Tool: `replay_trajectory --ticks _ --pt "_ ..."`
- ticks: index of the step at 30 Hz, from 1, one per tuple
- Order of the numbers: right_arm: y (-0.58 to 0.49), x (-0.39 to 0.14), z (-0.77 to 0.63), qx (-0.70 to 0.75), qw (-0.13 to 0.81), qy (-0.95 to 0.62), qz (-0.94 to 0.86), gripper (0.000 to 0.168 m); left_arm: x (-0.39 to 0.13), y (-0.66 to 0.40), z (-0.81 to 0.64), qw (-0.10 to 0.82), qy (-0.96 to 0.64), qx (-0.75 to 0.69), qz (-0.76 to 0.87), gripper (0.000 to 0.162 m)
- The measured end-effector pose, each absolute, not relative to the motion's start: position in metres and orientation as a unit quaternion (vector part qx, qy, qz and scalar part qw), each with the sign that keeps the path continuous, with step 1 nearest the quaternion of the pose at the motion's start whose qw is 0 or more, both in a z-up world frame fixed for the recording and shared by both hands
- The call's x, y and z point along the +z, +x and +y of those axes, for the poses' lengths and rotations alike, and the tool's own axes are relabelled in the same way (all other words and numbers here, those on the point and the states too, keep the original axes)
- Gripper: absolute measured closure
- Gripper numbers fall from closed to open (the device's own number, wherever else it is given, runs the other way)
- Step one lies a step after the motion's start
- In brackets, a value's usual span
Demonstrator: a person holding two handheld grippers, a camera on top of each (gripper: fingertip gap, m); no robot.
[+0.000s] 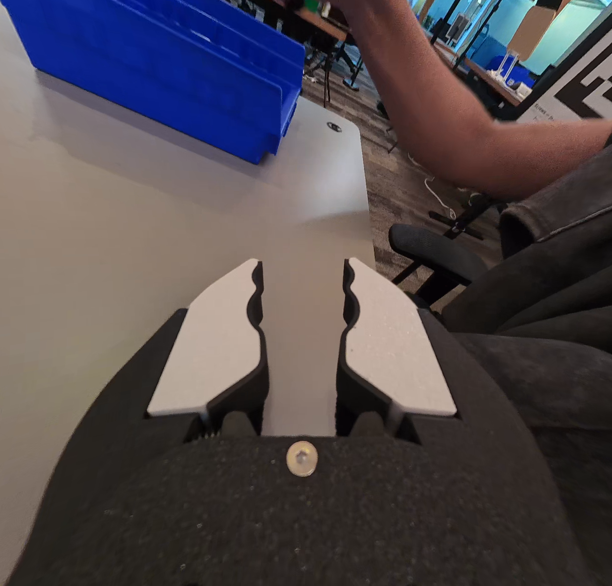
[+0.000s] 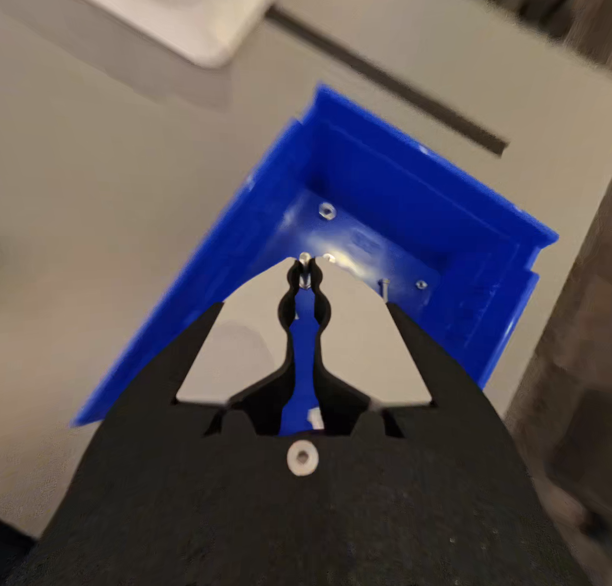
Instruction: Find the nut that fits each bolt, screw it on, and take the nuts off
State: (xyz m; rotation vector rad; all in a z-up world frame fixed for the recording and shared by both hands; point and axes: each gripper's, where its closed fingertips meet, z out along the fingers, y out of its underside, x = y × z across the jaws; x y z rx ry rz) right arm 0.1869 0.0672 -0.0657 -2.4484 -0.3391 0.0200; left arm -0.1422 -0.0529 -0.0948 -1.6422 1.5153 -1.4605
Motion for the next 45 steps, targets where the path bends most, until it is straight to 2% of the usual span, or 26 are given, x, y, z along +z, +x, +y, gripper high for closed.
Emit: replay_trajectory --ticks 4,6,11,13,18,21,24,27,30,31,33,34,38,42,45 --pt "0.234 -0.133 0.112 -0.079 0.185 -0.967 -0.156 0.162 -0.106 -0.140 -0.061 0.231 -0.598 -0.499 0.583 0.118" --pt "0.242 -0.153 0.126 -0.106 0.149 -0.967 -0.176 0.162 -0.112 -0.140 -0.064 0.232 -0.598 -0.481 0.597 0.119" --pt "0.285 -0.173 0.137 -0.256 0.049 -0.935 -0.242 0.162 -0.121 -0.142 -0.066 0.234 -0.599 -0.454 0.616 0.121" --pt "0.290 -0.182 0.132 -0.261 0.013 -0.928 -0.266 0.162 -0.125 -0.144 -0.065 0.231 -0.602 -0.453 0.616 0.121" --pt "0.300 -0.183 0.136 -0.287 0.005 -0.919 -0.270 0.162 -0.126 -0.145 -0.061 0.225 -0.607 -0.457 0.610 0.121" --pt "0.297 -0.174 0.126 -0.268 0.008 -0.926 -0.267 0.147 -0.122 -0.145 -0.061 0.225 -0.608 -0.460 0.606 0.121" --pt "0.278 -0.134 0.117 -0.244 0.099 -0.931 -0.253 0.145 -0.116 -0.147 -0.059 0.238 -0.608 -0.458 0.603 0.121" --pt "0.217 -0.066 0.094 -0.150 0.288 -0.922 -0.210 0.143 -0.111 -0.151 -0.046 0.268 -0.626 -0.440 0.585 0.121" --pt "0.104 0.001 0.043 0.076 0.514 -0.835 -0.180 0.145 -0.101 -0.157 -0.034 0.298 -0.653 -0.432 0.546 0.121" --pt "0.064 0.013 0.019 0.169 0.559 -0.792 -0.176 0.146 -0.097 -0.160 -0.032 0.307 -0.660 -0.433 0.532 0.121" --pt "0.000 0.010 -0.020 0.298 0.593 -0.731 -0.161 0.144 -0.094 -0.169 -0.028 0.326 -0.679 -0.421 0.506 0.121" --pt "-0.022 -0.005 -0.030 0.320 0.592 -0.724 -0.154 0.137 -0.093 -0.174 -0.025 0.341 -0.691 -0.406 0.491 0.121" --pt "-0.063 -0.061 -0.045 0.288 0.636 -0.706 -0.118 0.138 -0.095 -0.193 -0.026 0.376 -0.724 -0.376 0.440 0.120" --pt "-0.087 -0.085 -0.049 0.265 0.622 -0.722 -0.147 0.140 -0.114 -0.212 -0.023 0.415 -0.749 -0.339 0.390 0.120" --pt "-0.091 -0.091 -0.047 0.255 0.616 -0.727 -0.165 0.140 -0.126 -0.213 -0.027 0.401 -0.760 -0.356 0.367 0.121"
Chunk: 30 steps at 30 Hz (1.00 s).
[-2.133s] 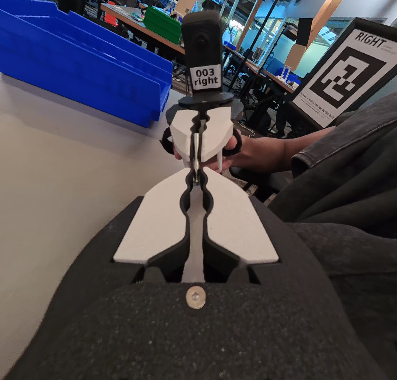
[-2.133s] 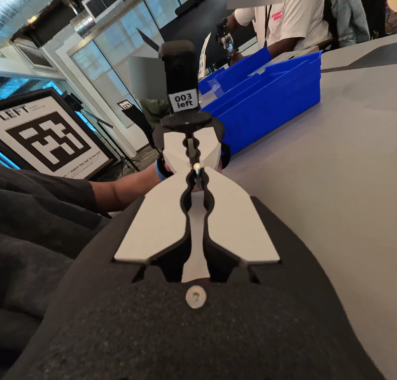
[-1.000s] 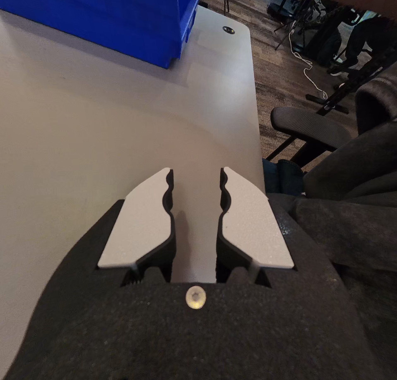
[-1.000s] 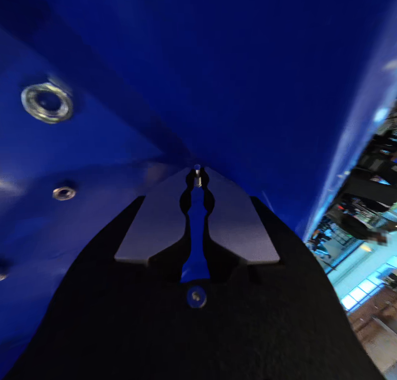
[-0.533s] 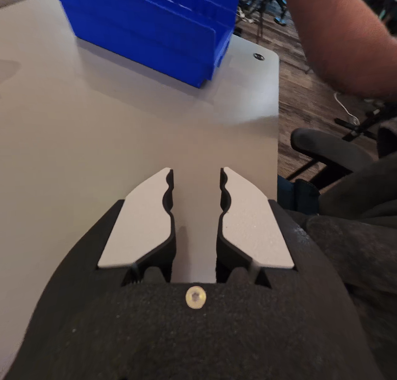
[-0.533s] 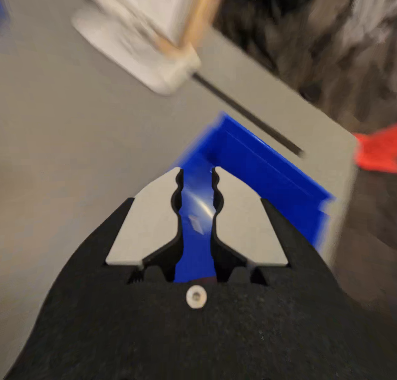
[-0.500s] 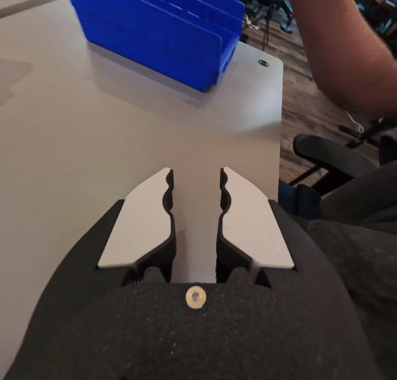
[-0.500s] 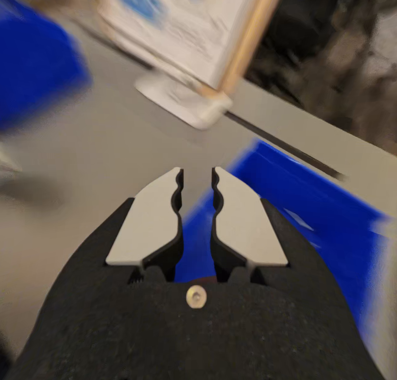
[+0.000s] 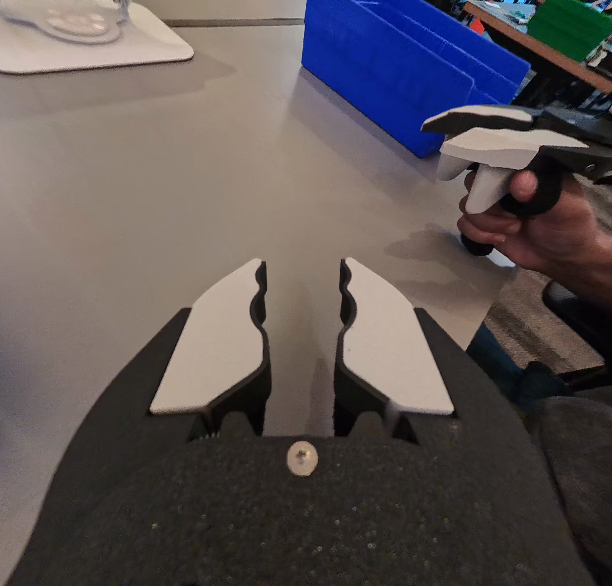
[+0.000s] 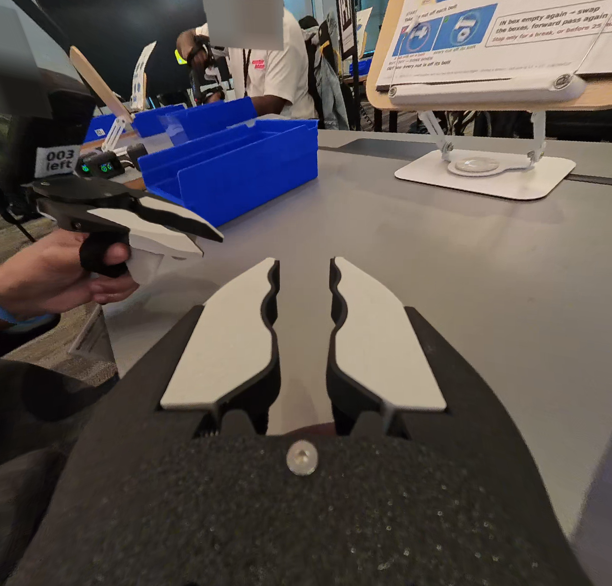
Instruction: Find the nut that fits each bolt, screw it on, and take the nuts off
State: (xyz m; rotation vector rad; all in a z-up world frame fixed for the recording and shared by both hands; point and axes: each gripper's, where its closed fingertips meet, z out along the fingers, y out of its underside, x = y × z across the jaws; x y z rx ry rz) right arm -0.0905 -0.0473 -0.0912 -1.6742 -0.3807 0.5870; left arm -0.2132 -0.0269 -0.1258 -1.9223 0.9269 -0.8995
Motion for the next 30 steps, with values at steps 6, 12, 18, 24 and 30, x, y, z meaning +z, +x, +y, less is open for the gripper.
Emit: replay_trajectory --ticks 6,12,18,24,30 --pt "-0.085 -0.098 -0.048 0.221 0.616 -0.734 -0.183 0.142 -0.129 -0.212 -0.028 0.373 -0.761 -0.371 0.381 0.121" --pt "-0.086 -0.100 -0.049 0.228 0.611 -0.735 -0.186 0.143 -0.066 -0.283 -0.001 0.368 -0.759 -0.282 0.457 0.124" --pt "-0.088 -0.101 -0.049 0.235 0.607 -0.734 -0.194 0.146 -0.094 -0.410 0.128 0.253 -0.826 0.031 0.502 0.120" --pt "-0.086 -0.101 -0.049 0.236 0.606 -0.735 -0.193 0.147 -0.166 -0.440 0.188 0.085 -0.829 0.069 0.548 0.119" --pt "-0.085 -0.100 -0.052 0.238 0.609 -0.731 -0.195 0.148 -0.188 -0.437 0.196 0.039 -0.835 0.032 0.549 0.146"
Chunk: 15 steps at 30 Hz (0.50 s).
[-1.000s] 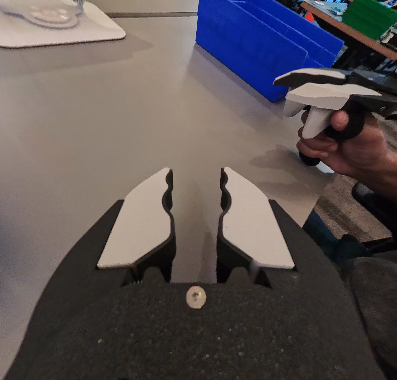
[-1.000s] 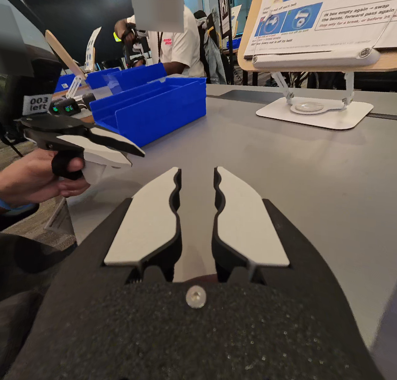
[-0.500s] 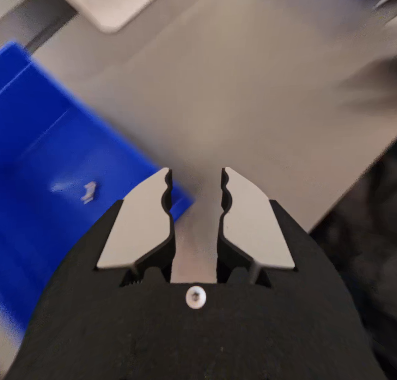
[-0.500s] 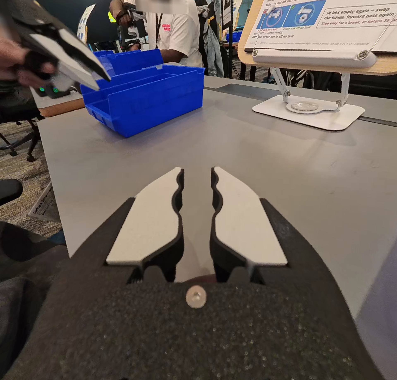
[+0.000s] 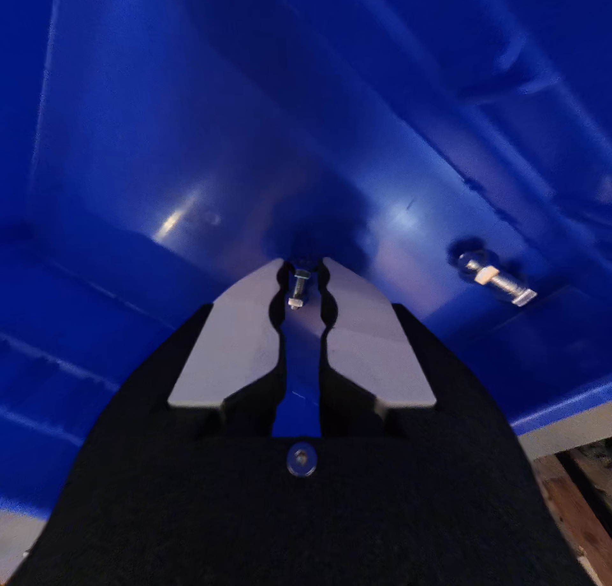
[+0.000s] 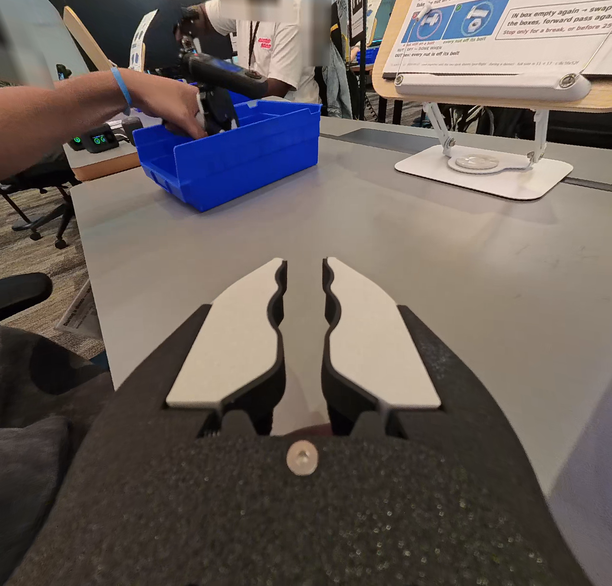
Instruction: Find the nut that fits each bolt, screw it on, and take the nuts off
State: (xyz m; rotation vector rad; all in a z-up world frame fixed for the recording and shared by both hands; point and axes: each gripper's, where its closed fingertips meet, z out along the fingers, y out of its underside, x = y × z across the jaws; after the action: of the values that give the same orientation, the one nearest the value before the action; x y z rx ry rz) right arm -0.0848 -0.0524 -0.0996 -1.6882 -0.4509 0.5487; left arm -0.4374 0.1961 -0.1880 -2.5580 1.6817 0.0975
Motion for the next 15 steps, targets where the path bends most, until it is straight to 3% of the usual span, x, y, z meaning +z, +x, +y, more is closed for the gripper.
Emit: replay_trajectory --ticks 4,7,15 --pt "-0.084 -0.099 -0.054 0.246 0.609 -0.729 -0.194 0.149 -0.185 -0.452 0.195 0.024 -0.825 0.075 0.560 0.146" --pt "-0.082 -0.099 -0.054 0.250 0.607 -0.729 -0.191 0.149 -0.164 -0.441 0.198 0.089 -0.833 0.034 0.545 0.146" --pt "-0.109 -0.104 -0.044 0.318 0.538 -0.749 -0.220 0.144 0.000 -0.299 0.126 0.367 -0.724 -0.346 0.470 0.147"
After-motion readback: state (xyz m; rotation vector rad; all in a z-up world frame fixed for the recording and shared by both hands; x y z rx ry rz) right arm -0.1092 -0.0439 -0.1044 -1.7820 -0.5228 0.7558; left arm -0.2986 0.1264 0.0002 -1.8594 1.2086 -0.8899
